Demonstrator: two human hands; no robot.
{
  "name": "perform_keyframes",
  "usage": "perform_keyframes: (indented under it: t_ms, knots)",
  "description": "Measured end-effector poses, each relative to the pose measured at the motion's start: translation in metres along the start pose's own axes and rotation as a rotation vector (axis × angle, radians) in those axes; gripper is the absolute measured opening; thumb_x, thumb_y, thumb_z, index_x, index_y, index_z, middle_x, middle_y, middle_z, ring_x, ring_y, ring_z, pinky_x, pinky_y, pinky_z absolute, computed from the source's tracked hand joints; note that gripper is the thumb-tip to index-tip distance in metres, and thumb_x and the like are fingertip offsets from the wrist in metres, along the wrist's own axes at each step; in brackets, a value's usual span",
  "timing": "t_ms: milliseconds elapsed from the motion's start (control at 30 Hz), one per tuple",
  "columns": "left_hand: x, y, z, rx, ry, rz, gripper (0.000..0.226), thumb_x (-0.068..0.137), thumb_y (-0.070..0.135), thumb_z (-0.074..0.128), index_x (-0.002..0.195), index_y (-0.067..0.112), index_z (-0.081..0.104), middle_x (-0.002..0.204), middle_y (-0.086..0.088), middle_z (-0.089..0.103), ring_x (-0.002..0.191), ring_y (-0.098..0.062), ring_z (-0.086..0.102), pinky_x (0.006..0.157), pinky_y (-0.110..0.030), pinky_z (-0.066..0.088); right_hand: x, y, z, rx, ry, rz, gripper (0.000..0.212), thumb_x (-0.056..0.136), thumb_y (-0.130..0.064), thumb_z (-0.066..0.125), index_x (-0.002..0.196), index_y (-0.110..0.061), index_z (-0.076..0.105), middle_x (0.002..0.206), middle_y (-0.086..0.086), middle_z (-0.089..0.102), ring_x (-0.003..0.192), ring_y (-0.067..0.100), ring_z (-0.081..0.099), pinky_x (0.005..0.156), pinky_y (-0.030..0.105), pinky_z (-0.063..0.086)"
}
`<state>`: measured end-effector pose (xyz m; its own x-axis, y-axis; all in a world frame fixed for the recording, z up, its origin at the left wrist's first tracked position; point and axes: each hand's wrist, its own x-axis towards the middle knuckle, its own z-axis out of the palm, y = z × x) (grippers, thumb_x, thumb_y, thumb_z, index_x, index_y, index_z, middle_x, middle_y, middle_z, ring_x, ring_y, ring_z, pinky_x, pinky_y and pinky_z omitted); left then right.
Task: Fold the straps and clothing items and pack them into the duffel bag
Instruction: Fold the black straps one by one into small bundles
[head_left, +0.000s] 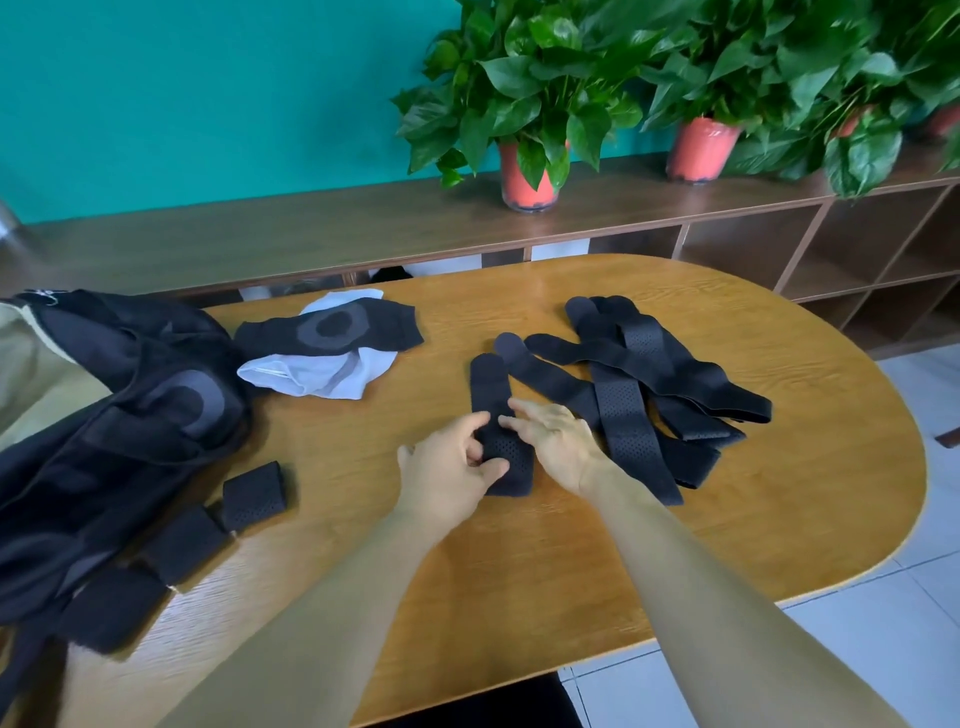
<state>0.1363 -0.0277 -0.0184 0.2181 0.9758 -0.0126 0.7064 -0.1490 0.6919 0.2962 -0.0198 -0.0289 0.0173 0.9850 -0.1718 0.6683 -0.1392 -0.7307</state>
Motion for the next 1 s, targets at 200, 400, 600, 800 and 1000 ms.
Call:
perform_keyframes:
  t_ms: [200,400,600,800,1000]
  knots:
    - [-0.026,-0.013,-0.015,-0.007,-0.200,0.077,0.077,0.079,0.029,0.071,0.141,0.043,0.029,0.083,0.016,0.065,0.088,0.006,0.056,0.098,-0.026,0.011,0.000,0.002,0.002,-0.159,0.012,-0.020,0.045,0.100,-0.020,0.030,0.144,-0.026,0.038,0.147,-0.014,0.039,0.139,0.009,0.022,0.115,0.035,0.014]
    - [-0.050,-0.014,-0.014,0.062,-0.362,0.129,0.079,0.078,0.014,0.064,0.139,0.047,0.027,0.089,0.026,0.067,0.113,0.003,0.046,0.106,-0.031,0.003,-0.006,-0.003,0.005,-0.220,-0.050,-0.014,0.054,0.096,-0.014,0.032,0.149,-0.024,0.024,0.149,-0.019,0.035,0.141,0.008,0.014,0.111,0.033,0.010]
    - [-0.056,-0.021,-0.010,0.172,-0.341,0.237,0.040,0.090,0.008,0.052,0.106,0.042,0.068,0.090,0.020,0.064,0.105,-0.002,0.040,0.110,-0.038,0.004,-0.014,-0.003,0.009,-0.236,-0.060,-0.019,0.056,0.097,-0.013,0.033,0.150,-0.026,0.020,0.151,-0.018,0.031,0.143,0.008,0.007,0.111,0.032,0.006]
    - [-0.058,-0.014,-0.011,0.370,-0.283,0.412,0.016,0.089,0.043,0.056,0.091,0.035,0.069,0.112,0.024,0.049,0.107,-0.001,0.033,0.107,-0.039,0.010,-0.023,-0.004,0.029,-0.313,-0.067,-0.044,0.054,0.098,-0.033,0.035,0.148,-0.035,0.017,0.154,-0.008,0.028,0.141,0.014,0.011,0.111,0.031,0.010]
    - [-0.073,-0.032,-0.017,0.421,-0.322,0.337,0.027,0.079,0.057,0.064,0.095,0.037,0.056,0.147,0.021,0.026,0.136,0.000,0.015,0.112,-0.035,0.001,-0.046,-0.021,0.030,-0.438,-0.081,-0.098,0.056,0.100,-0.039,0.035,0.151,-0.032,0.013,0.158,-0.007,0.011,0.141,0.018,0.009,0.113,0.032,0.010]
